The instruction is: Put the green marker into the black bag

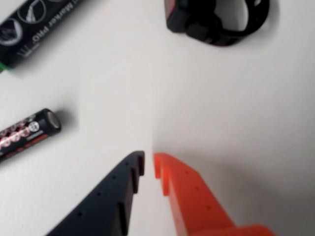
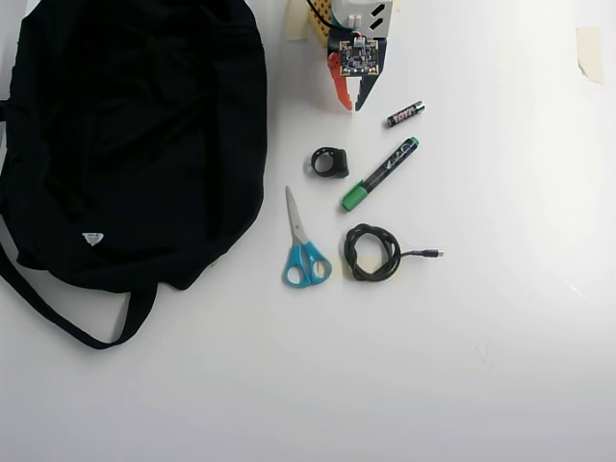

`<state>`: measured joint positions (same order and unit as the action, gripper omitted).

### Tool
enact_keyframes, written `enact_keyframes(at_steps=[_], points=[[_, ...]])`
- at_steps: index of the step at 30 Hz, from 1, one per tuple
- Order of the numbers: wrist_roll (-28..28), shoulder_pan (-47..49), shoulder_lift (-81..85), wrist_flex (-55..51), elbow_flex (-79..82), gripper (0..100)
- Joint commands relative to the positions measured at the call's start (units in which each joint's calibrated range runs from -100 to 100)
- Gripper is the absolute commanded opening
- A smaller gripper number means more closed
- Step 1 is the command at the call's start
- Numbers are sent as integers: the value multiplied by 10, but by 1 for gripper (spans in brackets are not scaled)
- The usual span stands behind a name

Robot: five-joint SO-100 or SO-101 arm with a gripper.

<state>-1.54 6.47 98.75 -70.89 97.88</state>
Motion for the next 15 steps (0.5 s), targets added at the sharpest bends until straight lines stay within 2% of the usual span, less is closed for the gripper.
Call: enact_keyframes(at_steps=[1,15], points=[[0,3,8,-17,14,2],[-2,-2,8,-18,14,2]])
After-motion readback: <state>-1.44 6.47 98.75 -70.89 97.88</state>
